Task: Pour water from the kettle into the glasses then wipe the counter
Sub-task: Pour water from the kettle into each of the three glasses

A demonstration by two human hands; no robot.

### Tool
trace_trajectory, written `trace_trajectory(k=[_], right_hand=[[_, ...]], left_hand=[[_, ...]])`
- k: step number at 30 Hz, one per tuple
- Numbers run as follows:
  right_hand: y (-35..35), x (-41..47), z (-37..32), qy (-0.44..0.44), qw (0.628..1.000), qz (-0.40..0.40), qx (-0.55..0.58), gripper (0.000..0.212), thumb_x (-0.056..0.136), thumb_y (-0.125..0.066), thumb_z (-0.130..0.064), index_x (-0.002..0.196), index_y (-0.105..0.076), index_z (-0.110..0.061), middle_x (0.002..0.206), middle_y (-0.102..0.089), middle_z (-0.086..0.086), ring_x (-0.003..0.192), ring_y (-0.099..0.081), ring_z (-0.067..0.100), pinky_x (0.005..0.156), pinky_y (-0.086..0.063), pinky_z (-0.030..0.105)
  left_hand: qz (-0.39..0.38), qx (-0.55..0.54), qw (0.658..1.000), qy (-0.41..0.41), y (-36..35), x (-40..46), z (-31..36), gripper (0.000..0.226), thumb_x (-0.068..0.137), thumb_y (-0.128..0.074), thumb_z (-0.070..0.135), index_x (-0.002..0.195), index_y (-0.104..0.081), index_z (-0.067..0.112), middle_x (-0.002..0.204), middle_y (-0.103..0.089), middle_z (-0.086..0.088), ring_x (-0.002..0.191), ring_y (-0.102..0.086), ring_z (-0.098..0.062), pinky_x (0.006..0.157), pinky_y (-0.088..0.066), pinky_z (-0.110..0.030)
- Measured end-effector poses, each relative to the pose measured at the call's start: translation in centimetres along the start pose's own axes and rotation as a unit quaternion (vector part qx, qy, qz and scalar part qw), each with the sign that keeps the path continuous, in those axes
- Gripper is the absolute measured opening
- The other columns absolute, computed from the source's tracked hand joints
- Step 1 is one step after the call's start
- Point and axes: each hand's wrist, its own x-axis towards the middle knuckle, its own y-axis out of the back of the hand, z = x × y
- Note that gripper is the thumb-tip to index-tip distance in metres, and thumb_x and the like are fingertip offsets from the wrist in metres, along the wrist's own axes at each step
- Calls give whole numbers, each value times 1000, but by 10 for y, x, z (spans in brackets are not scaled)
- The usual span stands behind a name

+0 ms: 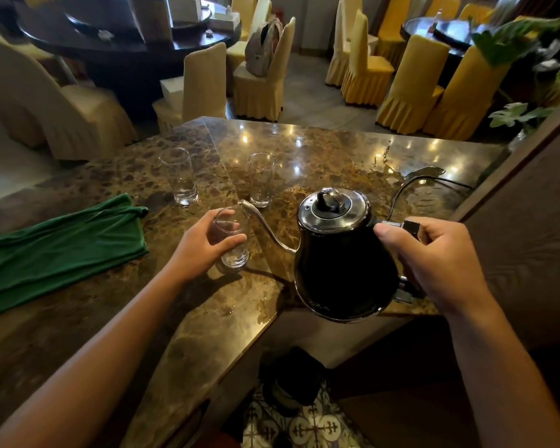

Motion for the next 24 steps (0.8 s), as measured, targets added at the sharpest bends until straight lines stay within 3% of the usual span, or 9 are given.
trace_trajectory(k=[5,9,13,17,20,24], right_hand=[[-1,3,-10,42,996,-4,-83,70,80,-72,-56,64,-51,10,58,-43,26,52,-38,19,48,-33,44],[1,9,-16,74,991,-4,-113,61,85,-76,-47,58,-51,2,53,-46,18,48,-40,22,44,-32,39],[2,17,-25,113,980,-9,-162,55,88,-80,-39,56,-53,-3,48,-44,3,46,-41,11,43,-31,28],[-2,25,-28,164,958,-38,-232,59,85,-68,-61,60,-59,-8,54,-54,5,51,-51,21,47,-37,33],[-6,29,-30,179,951,-49,-247,59,85,-64,-64,62,-60,-11,55,-56,3,53,-53,20,48,-40,37],[-9,31,-37,181,947,-60,-258,60,84,-61,-67,61,-60,-11,54,-57,3,53,-57,23,48,-44,43]], left_hand=[[11,-22,1000,-5,-8,-6,-2,86,68,-78,71,137,-50,28,132,-64,4,120,-64,-9,105,-52,-46],[13,-1,1000,4,-16,-6,-2,78,71,-85,47,136,-47,26,124,-64,9,115,-65,-9,104,-52,-43],[13,32,999,4,-19,-3,-1,71,72,-82,47,132,-49,28,119,-65,11,114,-65,-10,104,-52,-43],[11,49,999,9,-18,-2,-3,67,74,-82,46,129,-48,29,119,-63,12,113,-64,-8,103,-52,-40],[11,60,998,11,-19,0,-2,63,78,-83,38,129,-47,29,117,-63,14,111,-63,-6,102,-51,-36],[17,75,997,10,-21,-1,1,60,81,-83,34,128,-45,29,113,-60,18,106,-60,4,92,-47,-19]])
